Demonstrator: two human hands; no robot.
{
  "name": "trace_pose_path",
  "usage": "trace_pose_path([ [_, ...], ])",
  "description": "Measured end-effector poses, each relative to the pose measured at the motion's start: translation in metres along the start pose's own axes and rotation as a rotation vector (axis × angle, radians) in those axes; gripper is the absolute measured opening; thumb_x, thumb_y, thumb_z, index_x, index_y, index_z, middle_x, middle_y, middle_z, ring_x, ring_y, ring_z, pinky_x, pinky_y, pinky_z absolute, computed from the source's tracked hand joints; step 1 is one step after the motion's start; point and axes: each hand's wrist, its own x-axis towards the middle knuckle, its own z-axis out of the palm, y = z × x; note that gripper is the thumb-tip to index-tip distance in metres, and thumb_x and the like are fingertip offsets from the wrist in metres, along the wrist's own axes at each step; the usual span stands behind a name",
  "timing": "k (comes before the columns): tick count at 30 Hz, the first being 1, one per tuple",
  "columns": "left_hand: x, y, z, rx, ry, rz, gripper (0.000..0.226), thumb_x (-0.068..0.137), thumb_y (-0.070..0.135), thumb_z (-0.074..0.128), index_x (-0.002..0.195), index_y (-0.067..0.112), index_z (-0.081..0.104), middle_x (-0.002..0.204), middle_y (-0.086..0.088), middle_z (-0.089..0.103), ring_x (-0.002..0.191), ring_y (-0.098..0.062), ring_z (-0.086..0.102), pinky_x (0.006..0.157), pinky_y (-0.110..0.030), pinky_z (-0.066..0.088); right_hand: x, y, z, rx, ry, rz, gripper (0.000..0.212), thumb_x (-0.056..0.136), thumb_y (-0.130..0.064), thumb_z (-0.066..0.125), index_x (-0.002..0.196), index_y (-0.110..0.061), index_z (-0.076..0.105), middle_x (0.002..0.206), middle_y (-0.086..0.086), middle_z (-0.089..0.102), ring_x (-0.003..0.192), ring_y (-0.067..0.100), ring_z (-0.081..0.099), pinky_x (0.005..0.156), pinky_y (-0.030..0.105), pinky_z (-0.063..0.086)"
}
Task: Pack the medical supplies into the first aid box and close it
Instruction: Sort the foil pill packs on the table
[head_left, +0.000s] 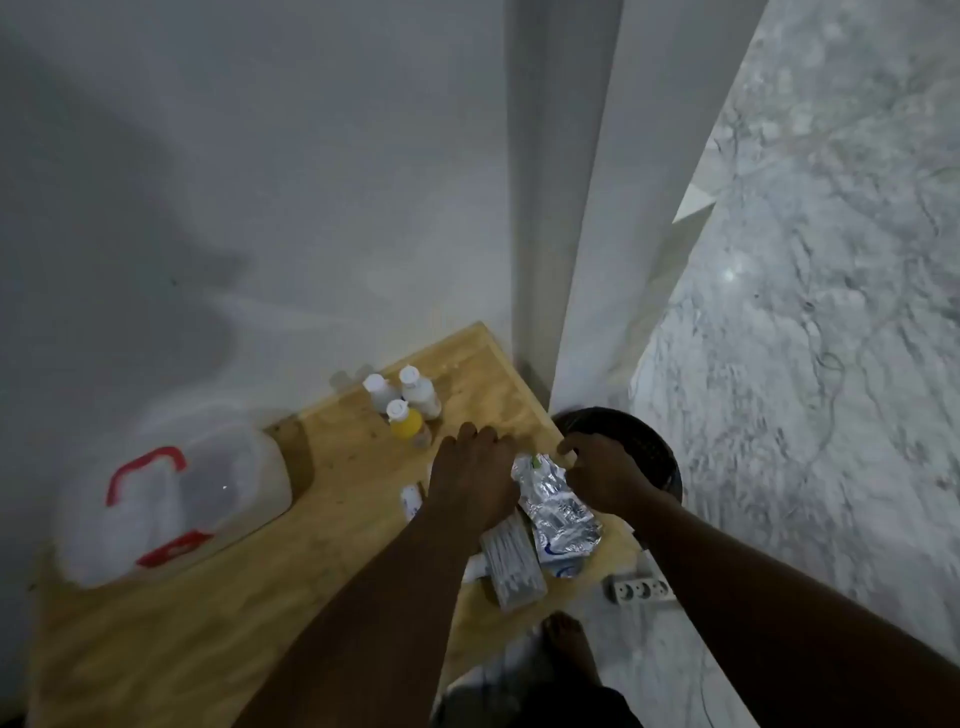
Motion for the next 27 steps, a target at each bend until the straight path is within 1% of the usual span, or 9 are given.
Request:
trace_pose_path([
  [5, 0.023, 0.006, 0.007, 0.103, -0.028, -0.026, 0.041, 0.090, 0.040, 0.063, 0.126, 0.019, 0.062, 0.130, -0.006, 0.056, 0.126, -0.032, 0.044, 0.097, -0.042, 0.036, 0.008, -0.001, -0.003, 0.033, 0.044, -0.038, 0.024, 0.078, -0.016, 0.072, 0.101, -0.023, 0.067, 0.095, -0.003, 0.057, 0.081, 0.013, 0.058, 0.068, 0.026, 0.043],
  [9, 0.033, 0.009, 0.011, 0.119, -0.055, -0.028, 0.045, 0.088, 0.045, 0.066, 0.125, 0.021, 0.065, 0.133, -0.006, 0.052, 0.127, -0.032, 0.040, 0.099, -0.043, 0.034, 0.010, -0.002, 0.001, 0.010, 0.042, -0.057, 0.020, 0.078, -0.015, 0.074, 0.085, -0.025, 0.058, 0.097, -0.003, 0.050, 0.082, 0.016, 0.055, 0.067, 0.026, 0.039],
  [14, 0.039, 0.009, 0.016, 0.118, -0.047, -0.018, 0.044, 0.085, 0.047, 0.069, 0.120, 0.020, 0.068, 0.129, -0.006, 0.054, 0.124, -0.032, 0.042, 0.098, -0.043, 0.034, 0.017, 0.003, 0.002, 0.058, 0.095, -0.036, 0.031, 0.082, -0.019, 0.074, 0.104, -0.019, 0.053, 0.100, -0.002, 0.043, 0.086, 0.019, 0.051, 0.063, 0.026, 0.037],
  [16, 0.042, 0.008, 0.017, 0.101, -0.035, -0.019, 0.041, 0.085, 0.044, 0.069, 0.118, 0.020, 0.068, 0.127, -0.005, 0.055, 0.123, -0.031, 0.042, 0.097, -0.042, 0.034, 0.021, 0.003, -0.001, 0.099, 0.099, 0.000, 0.033, 0.082, -0.021, 0.075, 0.106, -0.017, 0.052, 0.097, 0.000, 0.048, 0.085, 0.021, 0.056, 0.064, 0.028, 0.042],
  [17, 0.043, 0.008, 0.017, 0.096, -0.032, -0.017, 0.039, 0.086, 0.043, 0.069, 0.118, 0.021, 0.068, 0.127, -0.005, 0.056, 0.123, -0.031, 0.043, 0.097, -0.042, 0.034, 0.022, 0.002, -0.003, 0.126, 0.098, 0.024, 0.030, 0.083, -0.020, 0.075, 0.103, -0.016, 0.052, 0.095, 0.001, 0.053, 0.084, 0.024, 0.060, 0.065, 0.033, 0.048],
  [20, 0.046, 0.009, 0.015, 0.083, -0.017, -0.019, 0.038, 0.088, 0.039, 0.065, 0.120, 0.019, 0.066, 0.126, -0.005, 0.058, 0.122, -0.030, 0.045, 0.097, -0.042, 0.035, 0.023, 0.003, -0.009, 0.076, 0.071, 0.071, 0.016, 0.088, -0.019, 0.069, 0.091, -0.004, 0.066, 0.087, 0.006, 0.071, 0.079, 0.024, 0.070, 0.073, 0.038, 0.059],
  [22, 0.047, 0.008, 0.012, 0.051, 0.000, -0.023, 0.035, 0.089, 0.038, 0.064, 0.118, 0.019, 0.066, 0.123, -0.005, 0.061, 0.120, -0.030, 0.048, 0.097, -0.042, 0.035, 0.025, 0.007, -0.013, 0.062, 0.064, 0.086, 0.018, 0.089, -0.017, 0.065, 0.082, -0.003, 0.074, 0.082, 0.010, 0.076, 0.071, 0.019, 0.071, 0.068, 0.033, 0.059],
  [24, 0.048, 0.007, 0.006, -0.010, 0.008, -0.024, 0.030, 0.089, 0.039, 0.062, 0.112, 0.021, 0.066, 0.115, -0.003, 0.066, 0.116, -0.028, 0.052, 0.097, -0.042, 0.034, 0.025, 0.009, -0.021, 0.074, 0.058, 0.093, 0.016, 0.089, -0.014, 0.065, 0.080, -0.007, 0.077, 0.085, 0.009, 0.078, 0.064, 0.010, 0.066, 0.056, 0.018, 0.047],
  [27, 0.049, 0.004, -0.006, -0.160, 0.016, -0.041, 0.018, 0.087, 0.042, 0.063, 0.096, 0.028, 0.062, 0.103, 0.002, 0.071, 0.105, -0.024, 0.060, 0.097, -0.042, 0.034, 0.024, 0.006, -0.036, 0.101, 0.026, 0.066, 0.017, 0.088, -0.011, 0.063, 0.082, 0.000, 0.075, 0.086, 0.014, 0.076, 0.076, 0.022, 0.067, 0.055, 0.013, 0.038],
])
